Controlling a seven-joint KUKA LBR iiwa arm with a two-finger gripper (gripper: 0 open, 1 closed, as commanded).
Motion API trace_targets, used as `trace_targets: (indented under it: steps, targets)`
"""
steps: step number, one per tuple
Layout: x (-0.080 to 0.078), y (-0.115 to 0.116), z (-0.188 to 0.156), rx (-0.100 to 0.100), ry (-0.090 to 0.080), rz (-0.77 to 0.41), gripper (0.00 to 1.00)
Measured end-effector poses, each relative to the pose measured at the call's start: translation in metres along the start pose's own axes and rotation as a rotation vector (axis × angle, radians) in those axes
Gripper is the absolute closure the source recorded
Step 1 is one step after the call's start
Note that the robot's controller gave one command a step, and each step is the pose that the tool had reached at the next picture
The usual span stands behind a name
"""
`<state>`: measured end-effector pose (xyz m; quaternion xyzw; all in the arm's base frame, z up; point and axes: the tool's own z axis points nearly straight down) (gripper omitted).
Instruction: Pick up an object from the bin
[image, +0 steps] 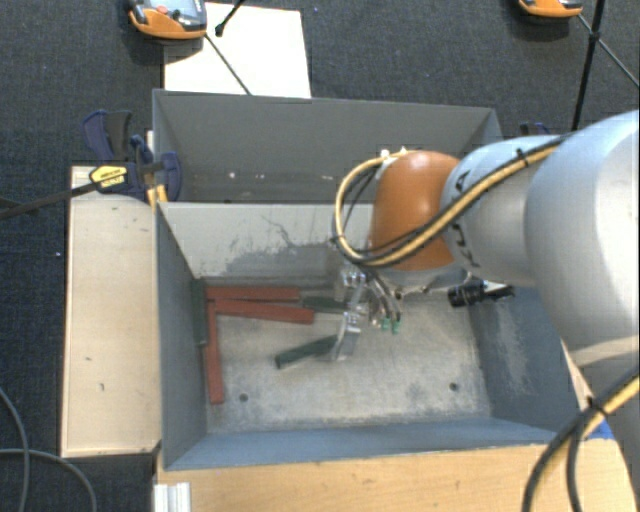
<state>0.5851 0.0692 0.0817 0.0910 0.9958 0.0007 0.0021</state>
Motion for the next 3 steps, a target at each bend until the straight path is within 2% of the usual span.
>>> trace_targets:
  steps: [1,2,3]
  targets:
    - [0.016,0.038,0.008,0.001,0.004,-0.033,1.0]
    - [0.016,0.038,0.008,0.001,0.004,-0.034,1.0]
    - [0.016,0.036,-0.15,0.0,-0.001,-0.027,1.0]
